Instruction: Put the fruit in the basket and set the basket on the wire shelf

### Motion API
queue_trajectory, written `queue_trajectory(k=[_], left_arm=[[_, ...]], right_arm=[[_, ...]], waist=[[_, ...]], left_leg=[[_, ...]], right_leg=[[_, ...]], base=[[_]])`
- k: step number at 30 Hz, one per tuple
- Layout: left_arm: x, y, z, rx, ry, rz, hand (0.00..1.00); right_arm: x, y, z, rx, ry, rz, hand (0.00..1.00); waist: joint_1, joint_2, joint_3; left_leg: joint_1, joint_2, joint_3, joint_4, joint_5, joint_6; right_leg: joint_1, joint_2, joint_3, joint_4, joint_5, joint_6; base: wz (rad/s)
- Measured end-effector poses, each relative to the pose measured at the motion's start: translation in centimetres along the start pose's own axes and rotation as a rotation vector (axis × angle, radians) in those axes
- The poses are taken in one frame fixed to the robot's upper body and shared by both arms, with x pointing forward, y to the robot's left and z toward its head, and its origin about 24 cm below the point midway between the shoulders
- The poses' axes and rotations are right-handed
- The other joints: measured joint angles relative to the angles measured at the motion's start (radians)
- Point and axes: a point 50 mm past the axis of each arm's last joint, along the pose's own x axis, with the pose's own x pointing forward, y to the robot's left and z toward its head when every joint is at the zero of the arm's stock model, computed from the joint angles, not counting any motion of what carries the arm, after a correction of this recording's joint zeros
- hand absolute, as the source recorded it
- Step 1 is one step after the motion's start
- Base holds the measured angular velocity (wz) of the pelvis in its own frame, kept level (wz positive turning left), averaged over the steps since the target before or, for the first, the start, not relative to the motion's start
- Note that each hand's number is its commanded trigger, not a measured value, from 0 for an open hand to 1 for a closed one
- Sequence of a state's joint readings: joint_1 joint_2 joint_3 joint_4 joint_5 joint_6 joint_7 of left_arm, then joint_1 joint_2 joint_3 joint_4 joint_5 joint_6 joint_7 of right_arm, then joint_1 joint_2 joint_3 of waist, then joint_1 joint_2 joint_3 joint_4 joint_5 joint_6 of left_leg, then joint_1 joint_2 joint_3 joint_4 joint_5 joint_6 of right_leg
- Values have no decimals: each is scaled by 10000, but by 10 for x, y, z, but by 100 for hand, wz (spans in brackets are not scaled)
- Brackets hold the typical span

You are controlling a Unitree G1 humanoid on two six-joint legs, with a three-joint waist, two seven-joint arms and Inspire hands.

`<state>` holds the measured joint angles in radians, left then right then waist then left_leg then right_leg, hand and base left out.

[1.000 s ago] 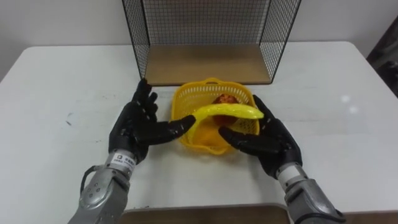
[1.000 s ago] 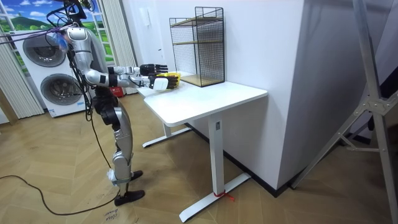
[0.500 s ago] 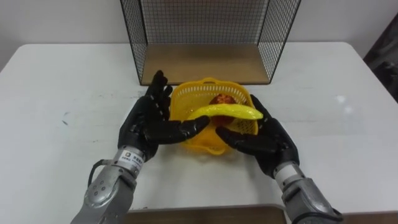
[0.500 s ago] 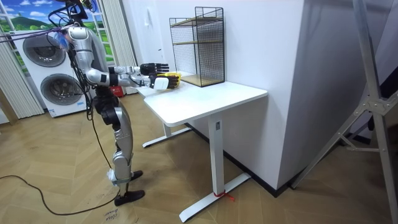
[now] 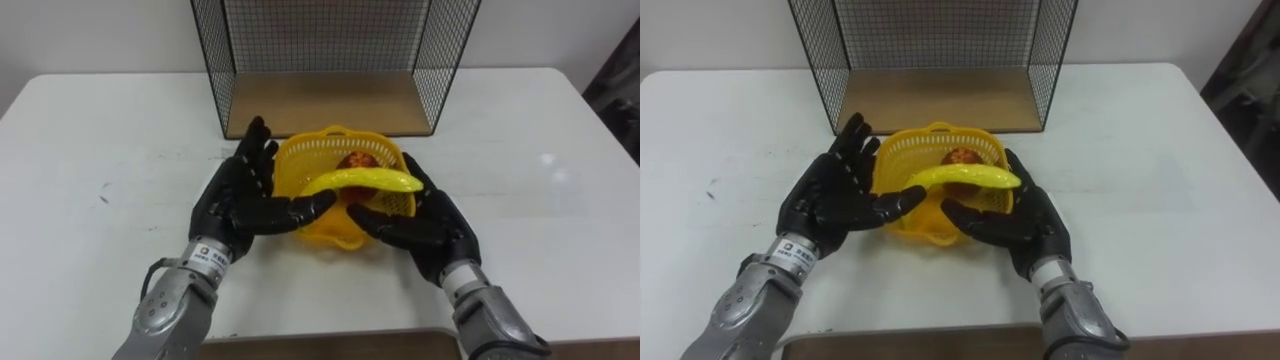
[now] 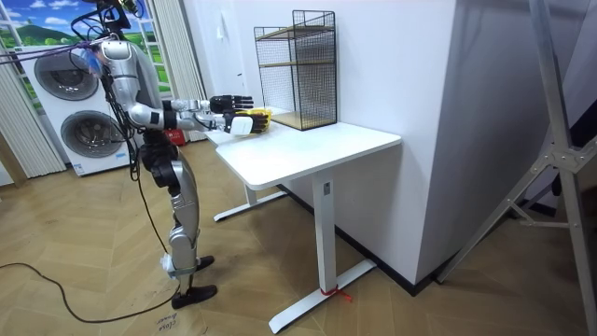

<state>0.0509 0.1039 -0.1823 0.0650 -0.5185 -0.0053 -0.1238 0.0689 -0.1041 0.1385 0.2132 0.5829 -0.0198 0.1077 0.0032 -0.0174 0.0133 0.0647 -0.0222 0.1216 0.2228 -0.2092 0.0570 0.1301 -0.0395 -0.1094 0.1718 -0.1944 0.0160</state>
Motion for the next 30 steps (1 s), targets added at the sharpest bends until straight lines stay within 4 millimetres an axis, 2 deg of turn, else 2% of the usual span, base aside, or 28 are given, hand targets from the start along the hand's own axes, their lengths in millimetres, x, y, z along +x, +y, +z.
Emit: queue_trajectory(k=[3, 10, 16, 21, 30], left_arm=[[-2, 1, -2, -35, 65, 45, 0], [-2, 1, -5, -18, 73, 65, 0], [-2, 3, -10, -72, -111, 163, 0], [-2, 4, -10, -377, -156, 264, 0], [-2, 7, -12, -373, -74, 437, 0]], right_arm=[[0, -1, -2, 16, 49, -44, 0], [1, 2, -4, -245, 153, 88, 0], [4, 8, -2, -317, 109, 289, 0], [9, 14, 8, -389, -253, 461, 0], [15, 24, 25, -688, -868, 777, 0]], waist=[[-9, 73, -50], [14, 94, -57], [-4, 69, 8], [11, -1, 54], [7, -31, 59]], left_leg=[[10, 2, 4, 0, 0, 0], [18, 62, 80, -8, -3, -10], [37, 73, 82, -9, 1, -18], [5, 73, 94, -14, 1, -18], [-6, 73, 123, -16, 1, -19]], right_leg=[[8, 0, 5, 4, 1, -1], [-4, 37, 11, 19, 15, -24], [77, 41, -12, 12, 18, -30], [53, 44, -3, 14, 19, -31], [6, 41, 5, 8, 20, -31]], base=[[0], [-1], [0], [0], [0]])
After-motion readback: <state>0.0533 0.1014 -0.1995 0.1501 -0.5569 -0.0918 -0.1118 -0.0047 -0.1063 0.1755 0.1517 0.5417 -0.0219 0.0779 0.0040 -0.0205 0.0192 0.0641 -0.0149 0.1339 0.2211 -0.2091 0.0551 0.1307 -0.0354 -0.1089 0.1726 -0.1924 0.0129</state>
